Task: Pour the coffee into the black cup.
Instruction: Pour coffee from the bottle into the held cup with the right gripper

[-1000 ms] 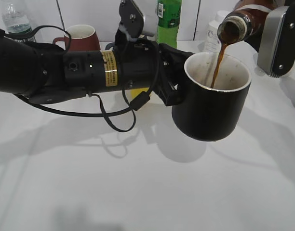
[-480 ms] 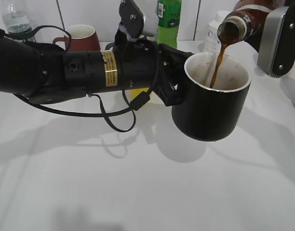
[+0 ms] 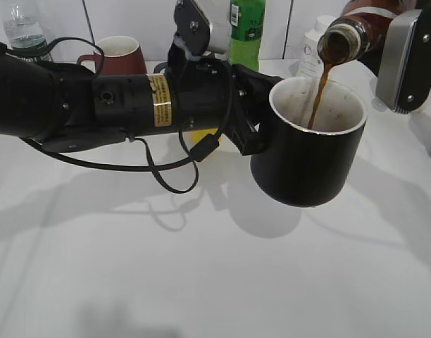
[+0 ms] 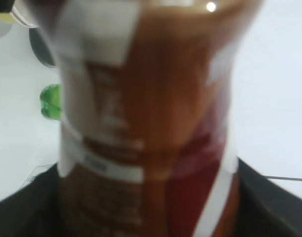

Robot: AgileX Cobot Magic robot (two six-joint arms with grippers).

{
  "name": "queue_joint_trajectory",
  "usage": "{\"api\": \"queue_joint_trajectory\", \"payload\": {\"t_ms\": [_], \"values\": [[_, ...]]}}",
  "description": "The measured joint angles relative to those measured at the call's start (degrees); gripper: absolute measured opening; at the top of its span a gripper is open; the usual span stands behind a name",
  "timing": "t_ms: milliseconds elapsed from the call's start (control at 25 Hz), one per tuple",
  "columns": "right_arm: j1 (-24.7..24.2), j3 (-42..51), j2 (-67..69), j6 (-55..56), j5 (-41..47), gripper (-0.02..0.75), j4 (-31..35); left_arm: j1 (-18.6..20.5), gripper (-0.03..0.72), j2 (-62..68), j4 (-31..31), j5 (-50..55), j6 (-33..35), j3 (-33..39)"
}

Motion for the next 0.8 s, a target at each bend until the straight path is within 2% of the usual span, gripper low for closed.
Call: {"api": "queue_joint_trajectory", "payload": {"t_ms": [800], "values": [[0.0,0.0,0.0,-0.36,0.0,0.527,0.0,0.0,0.04,0.0,0.0,0.0,0.0,0.0]]}}
